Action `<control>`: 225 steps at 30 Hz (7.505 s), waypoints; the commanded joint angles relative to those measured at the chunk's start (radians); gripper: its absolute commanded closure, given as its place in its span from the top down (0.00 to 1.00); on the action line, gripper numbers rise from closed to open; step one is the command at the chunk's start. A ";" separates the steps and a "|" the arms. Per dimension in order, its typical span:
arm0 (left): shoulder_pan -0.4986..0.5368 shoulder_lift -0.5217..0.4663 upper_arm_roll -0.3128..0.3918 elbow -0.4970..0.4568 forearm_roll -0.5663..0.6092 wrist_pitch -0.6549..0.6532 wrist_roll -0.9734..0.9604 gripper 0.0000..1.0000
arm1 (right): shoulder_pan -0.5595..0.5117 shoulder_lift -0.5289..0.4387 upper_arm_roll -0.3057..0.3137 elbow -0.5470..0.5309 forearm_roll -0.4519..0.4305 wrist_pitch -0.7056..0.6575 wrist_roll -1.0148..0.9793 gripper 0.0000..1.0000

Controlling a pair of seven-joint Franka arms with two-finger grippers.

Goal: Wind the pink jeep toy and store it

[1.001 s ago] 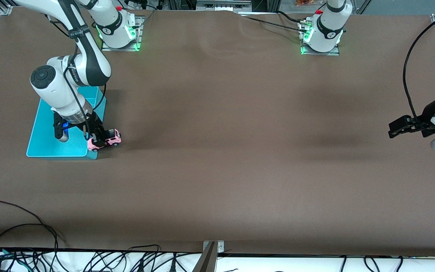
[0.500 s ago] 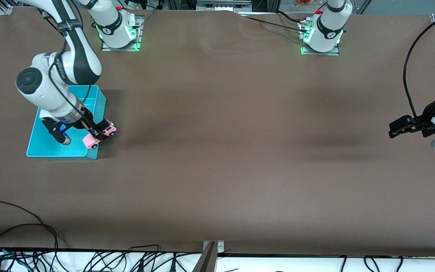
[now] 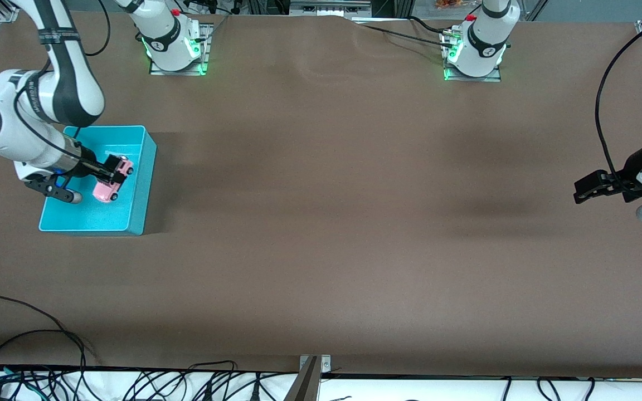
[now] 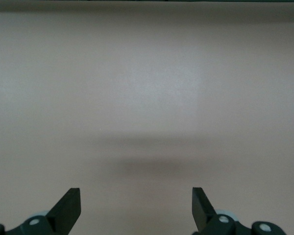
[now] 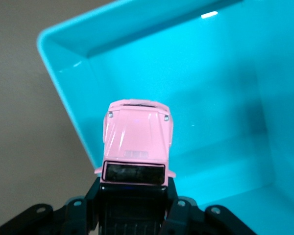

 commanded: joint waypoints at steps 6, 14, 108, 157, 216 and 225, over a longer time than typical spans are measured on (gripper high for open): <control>0.005 -0.015 -0.003 -0.009 0.003 0.002 0.021 1.00 | -0.019 -0.051 -0.050 -0.099 -0.035 -0.007 -0.185 0.00; 0.006 -0.004 -0.003 0.001 0.003 0.008 0.022 1.00 | -0.024 -0.045 -0.067 -0.129 -0.052 0.007 -0.227 0.00; -0.003 -0.087 -0.012 0.001 -0.070 0.025 0.022 1.00 | -0.077 -0.089 -0.036 0.143 -0.093 -0.291 -0.227 1.00; 0.000 -0.093 -0.039 -0.005 -0.059 -0.016 0.016 1.00 | 0.067 -0.043 0.087 0.582 0.028 -0.598 0.000 1.00; 0.010 -0.095 -0.041 -0.003 -0.059 -0.016 0.016 1.00 | 0.053 -0.109 0.079 0.550 -0.035 -0.524 -0.132 1.00; 0.008 -0.095 -0.044 -0.003 -0.059 -0.016 0.016 1.00 | 0.053 -0.111 0.079 0.553 -0.035 -0.524 -0.132 1.00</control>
